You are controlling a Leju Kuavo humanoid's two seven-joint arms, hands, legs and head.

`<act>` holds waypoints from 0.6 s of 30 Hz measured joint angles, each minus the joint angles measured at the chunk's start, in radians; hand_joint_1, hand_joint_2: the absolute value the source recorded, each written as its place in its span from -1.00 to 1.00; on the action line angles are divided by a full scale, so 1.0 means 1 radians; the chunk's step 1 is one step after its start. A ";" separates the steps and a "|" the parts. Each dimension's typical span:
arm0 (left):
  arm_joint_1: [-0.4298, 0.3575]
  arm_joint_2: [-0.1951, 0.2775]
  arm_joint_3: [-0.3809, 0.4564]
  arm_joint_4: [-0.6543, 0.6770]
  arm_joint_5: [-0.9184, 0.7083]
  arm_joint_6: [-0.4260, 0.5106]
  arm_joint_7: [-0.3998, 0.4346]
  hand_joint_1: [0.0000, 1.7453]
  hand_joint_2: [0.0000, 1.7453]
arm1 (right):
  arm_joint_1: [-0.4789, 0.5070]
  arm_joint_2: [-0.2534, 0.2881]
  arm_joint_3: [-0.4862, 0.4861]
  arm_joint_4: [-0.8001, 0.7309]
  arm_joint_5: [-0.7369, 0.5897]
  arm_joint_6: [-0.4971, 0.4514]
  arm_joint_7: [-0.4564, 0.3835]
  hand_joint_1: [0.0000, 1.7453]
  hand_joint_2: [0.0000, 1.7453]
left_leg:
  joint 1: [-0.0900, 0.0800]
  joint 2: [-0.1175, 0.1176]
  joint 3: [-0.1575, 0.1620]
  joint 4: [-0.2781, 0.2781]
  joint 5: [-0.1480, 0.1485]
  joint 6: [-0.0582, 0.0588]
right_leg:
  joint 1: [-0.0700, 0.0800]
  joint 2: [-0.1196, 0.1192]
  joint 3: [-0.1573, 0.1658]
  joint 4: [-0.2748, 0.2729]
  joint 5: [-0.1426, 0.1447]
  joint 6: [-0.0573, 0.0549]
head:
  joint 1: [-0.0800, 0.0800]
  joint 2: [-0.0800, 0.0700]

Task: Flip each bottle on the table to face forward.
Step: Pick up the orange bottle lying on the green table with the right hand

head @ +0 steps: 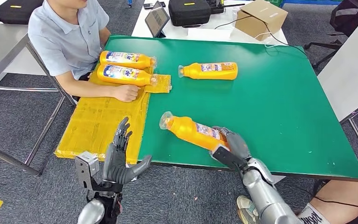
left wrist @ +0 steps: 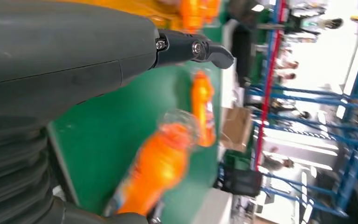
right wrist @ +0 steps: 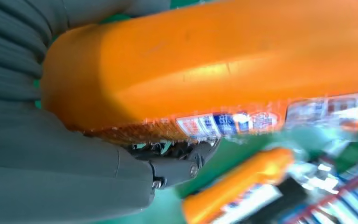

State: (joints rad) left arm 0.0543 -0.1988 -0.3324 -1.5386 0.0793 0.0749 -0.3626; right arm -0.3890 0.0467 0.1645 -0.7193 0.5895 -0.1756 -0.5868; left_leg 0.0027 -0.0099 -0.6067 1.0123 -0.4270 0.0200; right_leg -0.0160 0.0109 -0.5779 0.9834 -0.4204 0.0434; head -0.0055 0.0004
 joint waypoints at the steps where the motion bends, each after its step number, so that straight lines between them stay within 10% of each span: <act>1: 0.007 -0.001 0.002 0.008 0.000 0.006 -0.004 -1.00 1.00 | 0.031 0.012 0.000 -0.059 -0.024 -0.008 -0.004 1.00 1.00 | 0.000 0.000 -0.001 0.000 0.000 0.000 | 0.000 0.000 -0.001 0.000 0.000 0.000 | 0.000 0.000; 9: 0.046 -0.012 0.003 0.010 0.050 -0.070 -0.061 -1.00 1.00 | 0.187 0.088 0.051 -0.484 -0.097 -0.130 -0.009 1.00 1.00 | 0.000 -0.001 -0.008 0.000 0.000 0.000 | 0.000 0.000 -0.008 0.000 -0.001 0.000 | 0.000 0.000; 18: 0.051 -0.004 -0.051 -0.023 0.154 -0.218 -0.017 -1.00 1.00 | 0.231 0.128 0.131 -0.611 -0.132 -0.131 -0.044 1.00 1.00 | 0.000 0.000 -0.009 0.000 0.000 0.000 | -0.001 0.000 -0.009 0.000 -0.001 0.000 | 0.000 0.000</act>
State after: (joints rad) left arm 0.1048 -0.2032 -0.3835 -1.5614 0.2337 -0.1436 -0.3794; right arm -0.1582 0.1745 0.2951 -1.3305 0.4578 -0.3066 -0.6308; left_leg 0.0026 -0.0104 -0.6156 1.0123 -0.4271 0.0198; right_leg -0.0166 0.0108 -0.5865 0.9834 -0.4211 0.0432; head -0.0051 0.0004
